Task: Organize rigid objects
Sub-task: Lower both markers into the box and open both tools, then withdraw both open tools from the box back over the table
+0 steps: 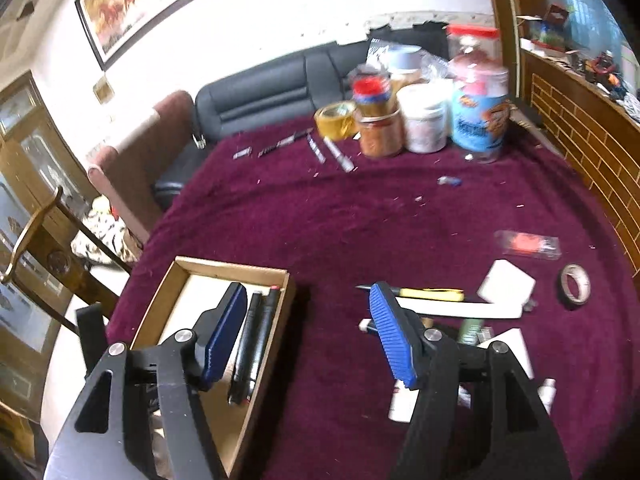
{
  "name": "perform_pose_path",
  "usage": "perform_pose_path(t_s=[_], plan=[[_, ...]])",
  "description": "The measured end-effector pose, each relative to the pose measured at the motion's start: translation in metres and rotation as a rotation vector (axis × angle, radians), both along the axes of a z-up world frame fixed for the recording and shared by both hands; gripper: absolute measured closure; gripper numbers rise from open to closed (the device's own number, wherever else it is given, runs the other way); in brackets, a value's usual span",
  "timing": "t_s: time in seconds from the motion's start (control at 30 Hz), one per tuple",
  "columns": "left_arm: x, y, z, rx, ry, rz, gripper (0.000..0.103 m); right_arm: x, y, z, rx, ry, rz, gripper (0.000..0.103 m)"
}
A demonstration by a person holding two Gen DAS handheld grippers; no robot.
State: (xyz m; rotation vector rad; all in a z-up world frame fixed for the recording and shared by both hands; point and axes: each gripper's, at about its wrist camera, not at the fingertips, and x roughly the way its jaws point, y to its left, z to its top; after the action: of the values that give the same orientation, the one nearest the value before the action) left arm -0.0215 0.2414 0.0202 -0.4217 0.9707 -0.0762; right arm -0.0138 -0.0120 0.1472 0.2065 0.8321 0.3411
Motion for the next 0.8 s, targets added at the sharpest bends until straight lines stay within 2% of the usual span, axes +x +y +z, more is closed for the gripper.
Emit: perform_pose_path(t_s=[0.07,0.23,0.3,0.37,0.47,0.53,0.67,0.8], plan=[[-0.001,0.001,0.005,-0.016,-0.033,-0.008,0.047,-0.006,-0.017,0.003,0.035,0.000,-0.013,0.028],[-0.016,-0.008,0.037,-0.019,-0.129,-0.039,0.047,-0.009,-0.057,-0.003,0.190,0.047,0.005,0.028],[-0.024,-0.019,0.056,-0.017,-0.160,-0.051,0.047,-0.009,-0.069,-0.008,0.241,0.077,0.015,0.028],[-0.038,-0.035,0.076,-0.009,-0.208,-0.088,0.047,-0.009,-0.077,-0.013,0.251,0.117,-0.009,0.028],[-0.053,-0.070,0.093,0.031,-0.243,-0.159,0.047,-0.015,-0.091,-0.020,0.292,0.110,-0.075,0.028],[-0.058,-0.091,0.095,0.025,-0.235,-0.210,0.047,-0.017,-0.103,-0.025,0.315,0.097,-0.130,0.028],[-0.068,-0.130,0.088,-0.040,-0.189,-0.313,0.047,-0.020,-0.137,-0.040,0.431,0.098,-0.217,0.028],[-0.083,-0.167,0.082,-0.131,-0.180,-0.364,0.047,-0.028,-0.154,-0.037,0.305,0.069,-0.367,0.028]])
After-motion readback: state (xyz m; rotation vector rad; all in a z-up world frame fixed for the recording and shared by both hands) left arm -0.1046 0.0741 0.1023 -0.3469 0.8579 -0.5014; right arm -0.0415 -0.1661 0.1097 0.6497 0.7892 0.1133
